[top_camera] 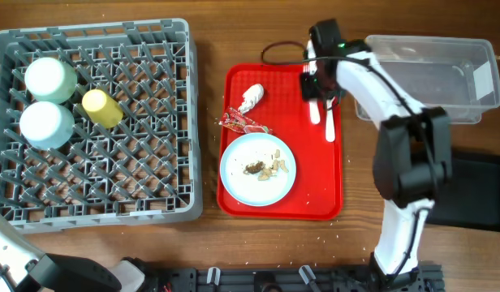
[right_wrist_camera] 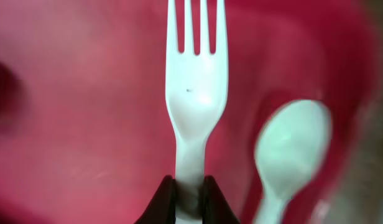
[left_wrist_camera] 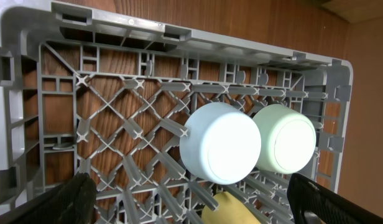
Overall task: Sort waste into correct bins and load items into the dishwasher rack
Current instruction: 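Reach the right gripper to the tray and grasp the white fork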
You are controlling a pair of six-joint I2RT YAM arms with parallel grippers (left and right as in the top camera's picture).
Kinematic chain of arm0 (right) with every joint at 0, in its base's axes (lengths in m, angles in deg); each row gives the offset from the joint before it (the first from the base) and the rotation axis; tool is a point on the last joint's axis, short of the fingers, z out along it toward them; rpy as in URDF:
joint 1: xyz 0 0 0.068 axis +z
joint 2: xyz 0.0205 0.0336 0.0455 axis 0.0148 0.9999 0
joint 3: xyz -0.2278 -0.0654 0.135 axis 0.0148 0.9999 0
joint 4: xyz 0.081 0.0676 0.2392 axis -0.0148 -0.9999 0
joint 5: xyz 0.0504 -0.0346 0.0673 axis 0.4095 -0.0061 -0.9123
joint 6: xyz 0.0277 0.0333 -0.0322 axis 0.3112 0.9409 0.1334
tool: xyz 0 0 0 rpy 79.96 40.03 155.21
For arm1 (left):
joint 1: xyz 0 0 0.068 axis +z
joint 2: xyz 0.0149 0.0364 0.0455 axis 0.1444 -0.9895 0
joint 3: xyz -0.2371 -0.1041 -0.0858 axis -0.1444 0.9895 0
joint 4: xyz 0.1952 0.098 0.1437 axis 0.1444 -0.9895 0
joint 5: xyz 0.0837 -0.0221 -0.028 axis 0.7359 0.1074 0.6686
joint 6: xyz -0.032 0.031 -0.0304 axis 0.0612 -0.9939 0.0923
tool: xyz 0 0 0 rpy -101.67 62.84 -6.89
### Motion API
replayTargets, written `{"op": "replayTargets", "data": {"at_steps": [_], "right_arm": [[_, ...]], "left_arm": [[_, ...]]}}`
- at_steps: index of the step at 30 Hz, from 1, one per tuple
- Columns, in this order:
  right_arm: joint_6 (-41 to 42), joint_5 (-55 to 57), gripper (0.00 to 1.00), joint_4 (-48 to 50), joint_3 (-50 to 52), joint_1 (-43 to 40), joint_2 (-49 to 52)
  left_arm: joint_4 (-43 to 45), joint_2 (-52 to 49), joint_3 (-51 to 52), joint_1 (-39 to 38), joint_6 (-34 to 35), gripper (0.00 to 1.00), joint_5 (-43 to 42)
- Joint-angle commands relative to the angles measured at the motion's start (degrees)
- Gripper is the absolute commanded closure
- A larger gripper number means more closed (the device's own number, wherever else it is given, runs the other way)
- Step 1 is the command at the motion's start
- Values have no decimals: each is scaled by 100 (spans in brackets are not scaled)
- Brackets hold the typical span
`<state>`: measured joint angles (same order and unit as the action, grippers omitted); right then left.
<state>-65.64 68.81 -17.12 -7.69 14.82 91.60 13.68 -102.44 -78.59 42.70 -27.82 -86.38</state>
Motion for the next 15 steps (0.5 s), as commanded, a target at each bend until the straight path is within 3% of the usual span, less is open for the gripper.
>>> {"op": "replayTargets", "data": {"at_steps": [1, 3, 5, 8, 10, 15], "right_arm": [[337, -96, 96, -170, -601, -686, -1222], [374, -142, 96, -264, -614, -1182, -1556], [140, -953, 96, -490, -614, -1696, -1768], [-76, -2251, 96, -614, -610, -1694, -1790], [238, -2800, 96, -284, -610, -1134, -1790], [1928, -2752, 96, 1399, -605, 1104, -1421]], "left_arm": [[-2, -33, 0, 7, 48, 0, 15], [-2, -33, 0, 7, 48, 0, 15], [-2, -33, 0, 7, 48, 0, 15], [-2, -33, 0, 7, 48, 0, 15], [-2, -33, 0, 7, 48, 0, 15], [-2, -33, 0, 7, 48, 0, 17]]}}
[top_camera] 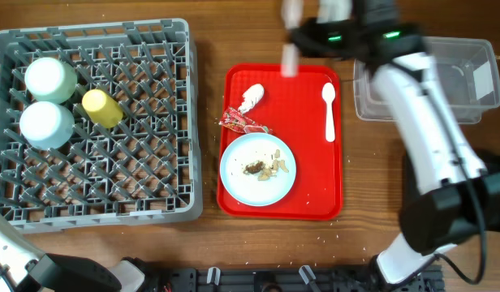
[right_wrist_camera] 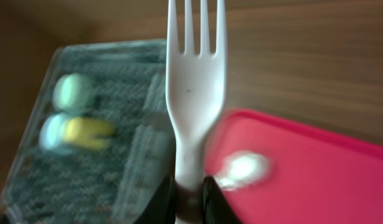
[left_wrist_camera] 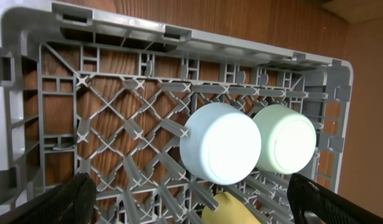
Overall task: Sort waste into correct bins and load items into the dishwasher rack
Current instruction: 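Reach the right gripper to the tray and grasp the white fork, then carry the fork to the rack and release it inside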
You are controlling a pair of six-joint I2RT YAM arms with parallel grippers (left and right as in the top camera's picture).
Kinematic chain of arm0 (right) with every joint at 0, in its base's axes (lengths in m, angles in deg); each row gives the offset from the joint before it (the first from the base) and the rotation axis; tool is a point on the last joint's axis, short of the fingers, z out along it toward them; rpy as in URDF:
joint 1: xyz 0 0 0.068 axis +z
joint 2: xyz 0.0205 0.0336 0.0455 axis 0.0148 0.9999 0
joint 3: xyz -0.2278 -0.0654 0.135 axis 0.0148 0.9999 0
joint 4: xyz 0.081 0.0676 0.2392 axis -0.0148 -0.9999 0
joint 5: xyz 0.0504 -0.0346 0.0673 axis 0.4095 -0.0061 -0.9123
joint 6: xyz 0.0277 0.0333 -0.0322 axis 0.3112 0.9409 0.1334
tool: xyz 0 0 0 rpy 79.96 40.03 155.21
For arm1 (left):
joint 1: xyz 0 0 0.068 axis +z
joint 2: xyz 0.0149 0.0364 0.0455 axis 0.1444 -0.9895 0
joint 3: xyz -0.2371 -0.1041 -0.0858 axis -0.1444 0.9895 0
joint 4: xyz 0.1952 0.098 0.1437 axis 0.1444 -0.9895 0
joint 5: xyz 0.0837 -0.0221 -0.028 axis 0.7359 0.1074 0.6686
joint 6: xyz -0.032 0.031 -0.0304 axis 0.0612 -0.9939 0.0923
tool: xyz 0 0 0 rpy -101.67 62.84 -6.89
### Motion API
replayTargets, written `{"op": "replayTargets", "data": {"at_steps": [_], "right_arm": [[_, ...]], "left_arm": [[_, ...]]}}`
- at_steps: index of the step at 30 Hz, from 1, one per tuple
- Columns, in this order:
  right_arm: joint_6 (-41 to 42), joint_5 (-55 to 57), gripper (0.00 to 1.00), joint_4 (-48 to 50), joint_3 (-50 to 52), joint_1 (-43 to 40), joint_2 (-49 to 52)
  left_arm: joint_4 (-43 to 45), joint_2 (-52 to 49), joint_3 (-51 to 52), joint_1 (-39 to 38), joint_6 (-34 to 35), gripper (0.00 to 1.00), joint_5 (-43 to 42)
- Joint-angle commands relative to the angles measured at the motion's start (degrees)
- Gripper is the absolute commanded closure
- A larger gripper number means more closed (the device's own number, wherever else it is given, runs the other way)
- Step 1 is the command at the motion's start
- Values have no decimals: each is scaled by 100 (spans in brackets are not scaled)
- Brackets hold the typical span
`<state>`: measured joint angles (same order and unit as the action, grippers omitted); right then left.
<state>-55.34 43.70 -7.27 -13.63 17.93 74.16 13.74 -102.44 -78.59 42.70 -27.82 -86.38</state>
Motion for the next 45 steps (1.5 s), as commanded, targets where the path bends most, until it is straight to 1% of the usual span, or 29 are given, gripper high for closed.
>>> {"op": "replayTargets", "data": {"at_steps": [1, 2, 4, 5, 8, 9, 11, 13, 15, 16, 17, 18, 19, 20, 21, 22, 23, 24, 28, 31, 33, 34, 35, 36, 37, 38, 43, 45], "right_arm": [[1244, -142, 96, 855, -11, 1263, 542], [1648, 120, 96, 1427, -11, 1786, 844], [1971, 446, 95, 1832, -11, 2249, 1185], [2199, 748, 91, 1989, -11, 2509, 1403], [2345, 879, 69, 2107, -11, 2704, 1650], [2317, 885, 59, 2059, -11, 2710, 1648], [2155, 942, 41, 1954, -17, 2647, 1537], [2024, 1388, 35, 1515, -17, 2409, 1204], [1733, 1880, 25, 796, -17, 2011, 667], [1679, 2194, 18, 398, -17, 1768, 409], [1478, 2430, 14, -55, -17, 1425, 160], [1257, 2428, 12, -420, -17, 1141, 35], [1270, 2321, 13, -863, -17, 837, -15], [1132, 1965, 14, -1224, -13, 638, -11], [793, 1790, 13, -1692, 46, 566, 22], [793, 2140, 12, -2033, 57, 566, 61], [881, 2736, 9, -2365, 90, 566, 146], [1008, 3143, 9, -2435, 249, 566, 243], [909, 3615, 13, -1659, 942, 437, 815], [483, 3672, 17, -1506, 970, 223, 1344], [142, 3777, 17, -1375, 970, 15, 1484], [76, 3777, 19, -1355, 970, -63, 1493], [-63, 3676, 23, -1333, 970, -146, 1493], [-369, 3333, 24, -1279, 973, -236, 1504], [-704, 2747, 23, -1222, 973, -334, 1552], [-713, 2588, 23, -1207, 977, -389, 1578], [-739, 2546, 27, -1119, 1047, -494, 1910], [-675, 2594, 26, -841, 1338, -501, 1961]], "left_arm": [[-9, -33, 0, 7, 48, 0, 17], [-9, -33, 0, 7, 48, 0, 15], [-9, -33, 0, 7, 48, 0, 17], [-9, -33, 0, 7, 48, 0, 15], [-9, -33, 0, 7, 48, 0, 15], [-9, -33, 0, 7, 48, 0, 17], [-9, -33, 0, 7, 48, 0, 17], [-9, -33, 0, 7, 48, 0, 15], [-9, -33, 0, 7, 48, 0, 15], [-9, -33, 0, 7, 48, 0, 15], [-9, -33, 0, 7, 48, 0, 15], [-9, -33, 0, 7, 48, 0, 15], [-9, -33, 0, 7, 48, 0, 15], [-9, -33, 0, 7, 48, 0, 17], [-9, -33, 0, 7, 48, 0, 15], [-9, -33, 0, 7, 48, 0, 15], [-9, -33, 0, 7, 48, 0, 17], [-9, -33, 0, 7, 48, 0, 17], [-9, -33, 0, 7, 48, 0, 17], [-9, -33, 0, 7, 48, 0, 15], [-9, -33, 0, 7, 48, 0, 17], [-9, -33, 0, 7, 48, 0, 15], [-9, -33, 0, 7, 48, 0, 17], [-9, -33, 0, 7, 48, 0, 15], [-9, -33, 0, 7, 48, 0, 17], [-9, -33, 0, 7, 48, 0, 15], [-9, -33, 0, 7, 48, 0, 15], [-9, -33, 0, 7, 48, 0, 15]]}}
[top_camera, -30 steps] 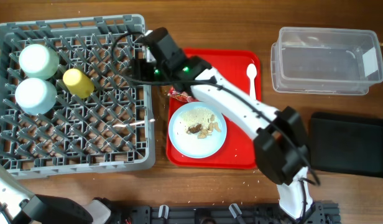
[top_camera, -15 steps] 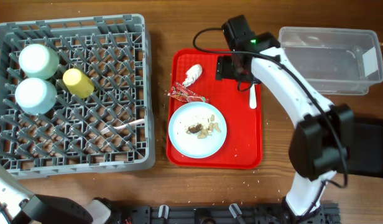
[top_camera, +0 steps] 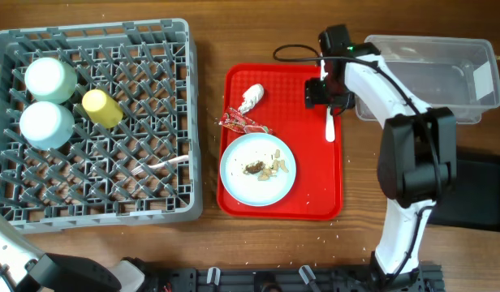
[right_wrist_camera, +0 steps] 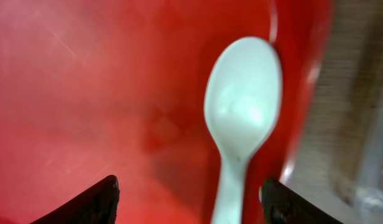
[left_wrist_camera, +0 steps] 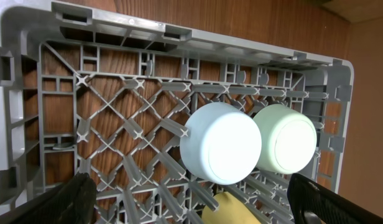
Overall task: Sort waste into correct bins and load items into the dishwasher rack
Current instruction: 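Carry the fork to the rack and release it inside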
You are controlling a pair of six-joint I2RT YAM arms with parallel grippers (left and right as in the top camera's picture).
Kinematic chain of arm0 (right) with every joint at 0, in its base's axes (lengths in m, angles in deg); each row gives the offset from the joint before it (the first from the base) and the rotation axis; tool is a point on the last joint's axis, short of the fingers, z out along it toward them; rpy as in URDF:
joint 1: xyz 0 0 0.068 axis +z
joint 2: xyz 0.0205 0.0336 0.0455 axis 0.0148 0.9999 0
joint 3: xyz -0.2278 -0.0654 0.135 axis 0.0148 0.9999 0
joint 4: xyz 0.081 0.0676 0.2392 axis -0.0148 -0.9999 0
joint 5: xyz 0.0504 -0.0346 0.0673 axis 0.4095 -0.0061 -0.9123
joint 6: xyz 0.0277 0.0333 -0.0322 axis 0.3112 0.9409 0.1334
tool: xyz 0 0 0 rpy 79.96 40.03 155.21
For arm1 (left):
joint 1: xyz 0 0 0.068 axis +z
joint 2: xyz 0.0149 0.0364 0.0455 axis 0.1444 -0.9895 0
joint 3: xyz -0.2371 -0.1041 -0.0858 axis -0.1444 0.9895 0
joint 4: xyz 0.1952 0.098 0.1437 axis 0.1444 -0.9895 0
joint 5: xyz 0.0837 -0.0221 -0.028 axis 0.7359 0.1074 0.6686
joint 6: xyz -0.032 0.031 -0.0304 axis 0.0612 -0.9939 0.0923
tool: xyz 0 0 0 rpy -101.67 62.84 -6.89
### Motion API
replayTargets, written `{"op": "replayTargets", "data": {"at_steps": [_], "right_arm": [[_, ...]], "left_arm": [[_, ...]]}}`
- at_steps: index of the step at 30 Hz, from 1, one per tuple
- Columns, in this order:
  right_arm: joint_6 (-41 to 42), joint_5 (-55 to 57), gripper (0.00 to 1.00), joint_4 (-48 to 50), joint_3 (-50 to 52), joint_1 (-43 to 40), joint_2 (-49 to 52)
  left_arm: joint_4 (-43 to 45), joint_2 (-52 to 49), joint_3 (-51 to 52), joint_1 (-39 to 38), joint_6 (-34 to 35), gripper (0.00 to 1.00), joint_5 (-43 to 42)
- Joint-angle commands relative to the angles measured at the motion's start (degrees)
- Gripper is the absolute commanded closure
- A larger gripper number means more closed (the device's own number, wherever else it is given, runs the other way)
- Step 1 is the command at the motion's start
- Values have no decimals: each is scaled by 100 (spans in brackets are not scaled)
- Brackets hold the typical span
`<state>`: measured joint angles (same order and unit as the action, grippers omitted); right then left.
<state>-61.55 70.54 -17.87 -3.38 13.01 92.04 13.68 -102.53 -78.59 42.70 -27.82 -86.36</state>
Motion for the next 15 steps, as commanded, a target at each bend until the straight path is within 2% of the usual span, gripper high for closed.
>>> {"op": "replayTargets", "data": {"at_steps": [1, 2, 3, 4, 6, 9, 11, 13, 15], "right_arm": [[-37, -96, 27, 308, 417, -15, 173], [-37, -96, 29, 385, 501, -13, 173], [-4, -98, 38, 391, 522, -9, 173], [105, -98, 61, 389, 518, -9, 170], [299, -144, 93, 297, 413, -9, 164], [420, -435, 96, -197, -118, -7, -46], [232, -1224, 96, -573, -699, 109, -492], [258, -2081, 96, -472, -905, 352, -905], [551, -2975, 96, 131, -914, 802, -1209]], "left_arm": [[-2, -24, 0, 7, 48, 0, 13], [-2, -24, 0, 7, 48, 0, 13], [-2, -24, 0, 7, 48, 0, 13], [-2, -24, 0, 7, 48, 0, 15], [-2, -24, 0, 7, 48, 0, 13], [-2, -24, 0, 7, 48, 0, 13], [-2, -24, 0, 13, 48, 0, 15], [-2, -24, 0, 13, 46, 0, 15], [-2, -24, 0, 13, 48, 0, 13]]}}
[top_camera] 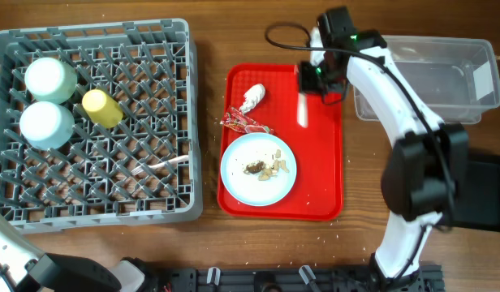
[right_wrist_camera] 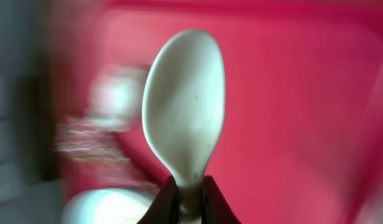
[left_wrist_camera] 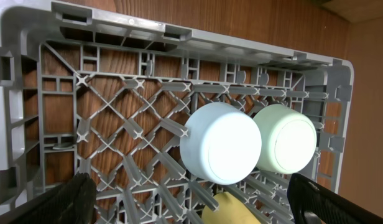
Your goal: Sort waste into correct bins and load items into the dishwasher rack
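Note:
My right gripper (top_camera: 318,79) is shut on the handle of a white plastic spoon (top_camera: 302,110), which it holds above the red tray (top_camera: 316,180). In the right wrist view the spoon (right_wrist_camera: 184,106) points away from the gripper (right_wrist_camera: 187,200), with the tray blurred beneath it. A white plate (top_camera: 258,168) with food scraps, a crumpled wrapper (top_camera: 243,122) and a white napkin ball (top_camera: 252,97) lie on the tray. The grey dishwasher rack (top_camera: 112,204) holds a white fork (top_camera: 165,165). My left gripper (left_wrist_camera: 191,208) is open over the rack (left_wrist_camera: 117,124).
In the rack stand a pale green cup (top_camera: 49,77), a pale blue cup (top_camera: 45,123) and a yellow cup (top_camera: 101,108). A clear plastic bin (top_camera: 433,77) sits right of the tray. A black pad (top_camera: 477,195) lies at the right edge.
My right gripper was open over the spoon lying at the tray's right side. Now it is shut on the spoon, which is off the tray and further left. The left arm is unchanged.
My right gripper was first shut on the white fork down on the tray, then held it high above the tray's far edge. Later the fork lay in the rack and the gripper stood open over the spoon. Now it holds the spoon.

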You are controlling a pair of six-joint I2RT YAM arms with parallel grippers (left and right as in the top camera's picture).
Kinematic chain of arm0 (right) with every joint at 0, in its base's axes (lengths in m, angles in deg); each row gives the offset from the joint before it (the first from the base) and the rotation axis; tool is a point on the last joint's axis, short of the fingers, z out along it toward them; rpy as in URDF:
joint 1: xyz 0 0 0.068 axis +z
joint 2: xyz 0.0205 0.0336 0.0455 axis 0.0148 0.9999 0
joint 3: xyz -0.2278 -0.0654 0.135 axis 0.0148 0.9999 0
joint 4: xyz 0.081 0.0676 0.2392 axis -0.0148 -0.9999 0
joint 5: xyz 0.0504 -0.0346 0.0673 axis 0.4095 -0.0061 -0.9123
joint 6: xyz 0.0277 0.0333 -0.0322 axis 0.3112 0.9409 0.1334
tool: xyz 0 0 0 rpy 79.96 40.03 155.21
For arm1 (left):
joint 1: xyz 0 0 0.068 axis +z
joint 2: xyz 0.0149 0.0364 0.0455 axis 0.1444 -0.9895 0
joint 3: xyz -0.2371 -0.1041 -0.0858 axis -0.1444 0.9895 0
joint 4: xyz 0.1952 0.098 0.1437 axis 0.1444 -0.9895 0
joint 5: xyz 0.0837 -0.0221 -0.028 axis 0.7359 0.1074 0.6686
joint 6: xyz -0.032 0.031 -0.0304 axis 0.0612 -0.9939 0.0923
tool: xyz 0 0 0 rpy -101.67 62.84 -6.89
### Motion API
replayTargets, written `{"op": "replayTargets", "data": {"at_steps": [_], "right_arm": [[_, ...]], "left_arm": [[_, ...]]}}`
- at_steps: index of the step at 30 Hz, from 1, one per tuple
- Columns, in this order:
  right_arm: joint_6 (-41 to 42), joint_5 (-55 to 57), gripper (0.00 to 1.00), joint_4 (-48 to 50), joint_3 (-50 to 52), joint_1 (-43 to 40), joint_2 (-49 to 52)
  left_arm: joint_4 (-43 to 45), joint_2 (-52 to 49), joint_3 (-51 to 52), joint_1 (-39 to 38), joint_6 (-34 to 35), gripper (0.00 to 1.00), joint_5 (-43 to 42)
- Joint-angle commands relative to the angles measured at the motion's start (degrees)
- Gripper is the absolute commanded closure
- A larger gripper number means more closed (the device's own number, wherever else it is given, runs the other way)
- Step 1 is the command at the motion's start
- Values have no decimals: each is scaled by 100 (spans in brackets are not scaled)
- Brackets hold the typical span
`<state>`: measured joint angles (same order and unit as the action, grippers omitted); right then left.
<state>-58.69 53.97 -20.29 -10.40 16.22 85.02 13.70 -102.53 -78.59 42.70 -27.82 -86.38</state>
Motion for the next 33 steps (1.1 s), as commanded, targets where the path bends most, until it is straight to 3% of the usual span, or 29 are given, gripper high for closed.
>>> {"op": "replayTargets", "data": {"at_steps": [1, 5, 7, 9, 10, 11, 15, 18, 22, 25, 28, 33], "right_arm": [[914, -1373, 96, 905, -210, 876, -535], [1967, -1296, 95, 2570, -151, 2175, -245], [2618, -680, 81, 2959, -151, 2822, 9], [2686, -363, 49, 3187, -151, 3154, 181], [2660, -240, 22, 3215, -151, 3252, 214], [2524, -229, 16, 3200, -155, 3261, 192], [2321, 225, 14, 2551, -160, 2726, -522], [1580, 1027, 2, 1344, -160, 1878, -1331], [1366, 1462, 0, 170, -127, 846, -1357], [2114, 944, 0, 702, 195, 815, -1012], [2236, 944, 1, 1281, 278, 1123, -197], [2839, 935, 21, 1593, 278, 1283, 831]], "left_arm": [[-4, -24, 0, 13, 48, 0, 15], [-4, -24, 0, 13, 48, 0, 17], [-4, -24, 0, 13, 48, 0, 15], [-4, -24, 0, 13, 48, 0, 17], [-4, -24, 0, 13, 48, 0, 17], [-4, -24, 0, 13, 48, 0, 15], [-4, -24, 0, 13, 48, 0, 17], [-4, -24, 0, 13, 48, 0, 17], [-4, -24, 0, 13, 48, 0, 15], [-4, -24, 0, 13, 48, 0, 15], [-4, -24, 0, 13, 48, 0, 15], [-4, -24, 0, 13, 48, 0, 15]]}}
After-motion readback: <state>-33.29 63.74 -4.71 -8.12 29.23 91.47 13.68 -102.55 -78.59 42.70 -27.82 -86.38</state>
